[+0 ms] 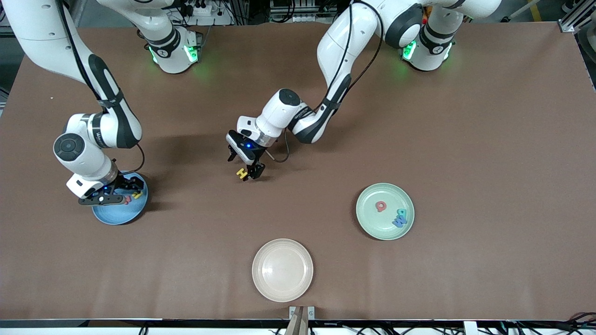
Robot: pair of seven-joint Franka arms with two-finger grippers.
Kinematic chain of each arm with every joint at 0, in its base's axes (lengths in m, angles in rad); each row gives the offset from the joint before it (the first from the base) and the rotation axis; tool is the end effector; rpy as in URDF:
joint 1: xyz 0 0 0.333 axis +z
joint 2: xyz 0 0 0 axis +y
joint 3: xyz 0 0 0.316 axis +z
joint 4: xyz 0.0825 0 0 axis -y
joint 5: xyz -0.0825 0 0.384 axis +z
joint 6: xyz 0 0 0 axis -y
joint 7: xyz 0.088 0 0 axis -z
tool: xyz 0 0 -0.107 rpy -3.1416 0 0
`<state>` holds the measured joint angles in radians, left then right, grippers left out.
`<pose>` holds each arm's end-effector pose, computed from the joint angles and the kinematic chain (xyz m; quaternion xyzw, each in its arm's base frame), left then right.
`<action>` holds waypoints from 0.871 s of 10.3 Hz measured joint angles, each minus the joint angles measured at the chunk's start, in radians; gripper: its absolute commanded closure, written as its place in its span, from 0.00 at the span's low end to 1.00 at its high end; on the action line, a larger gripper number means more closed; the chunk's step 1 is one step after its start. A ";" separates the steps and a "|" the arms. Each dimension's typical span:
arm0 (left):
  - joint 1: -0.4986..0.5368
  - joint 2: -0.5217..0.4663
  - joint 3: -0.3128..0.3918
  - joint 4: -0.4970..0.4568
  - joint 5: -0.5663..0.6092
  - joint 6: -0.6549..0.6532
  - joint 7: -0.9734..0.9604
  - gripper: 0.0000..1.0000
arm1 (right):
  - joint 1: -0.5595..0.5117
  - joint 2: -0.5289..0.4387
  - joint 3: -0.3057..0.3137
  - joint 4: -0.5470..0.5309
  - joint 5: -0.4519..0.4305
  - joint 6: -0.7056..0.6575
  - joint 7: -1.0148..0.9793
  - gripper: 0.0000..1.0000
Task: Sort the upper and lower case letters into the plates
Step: 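Lower the left gripper over the yellow H and grasp it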
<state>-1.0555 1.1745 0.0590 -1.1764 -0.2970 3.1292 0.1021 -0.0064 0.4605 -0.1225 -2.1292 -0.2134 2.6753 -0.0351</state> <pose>0.4349 -0.6599 0.1525 0.8403 -0.3862 0.3240 0.1995 0.5785 -0.0684 0.1978 0.9946 0.0538 0.0354 0.0819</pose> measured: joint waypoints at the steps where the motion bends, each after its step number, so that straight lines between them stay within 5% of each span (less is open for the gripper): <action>1: -0.002 0.011 0.003 0.000 0.000 0.016 0.006 0.00 | 0.000 0.000 0.000 0.000 -0.001 0.000 0.000 0.00; 6: -0.020 0.034 0.011 0.004 0.000 0.024 0.010 0.00 | -0.001 0.000 0.000 0.000 -0.002 0.000 0.000 0.00; 8: -0.023 0.037 0.013 0.004 0.000 0.024 0.010 0.22 | -0.001 0.000 -0.001 0.000 -0.002 0.000 0.000 0.00; 9: -0.023 0.039 0.015 0.004 0.000 0.024 0.010 0.25 | -0.001 0.000 -0.001 0.000 -0.002 0.000 0.000 0.00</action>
<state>-1.0784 1.2133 0.0739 -1.1725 -0.2965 3.1534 0.1117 -0.0070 0.4605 -0.1230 -2.1294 -0.2154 2.6753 -0.0351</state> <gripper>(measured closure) 0.101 0.000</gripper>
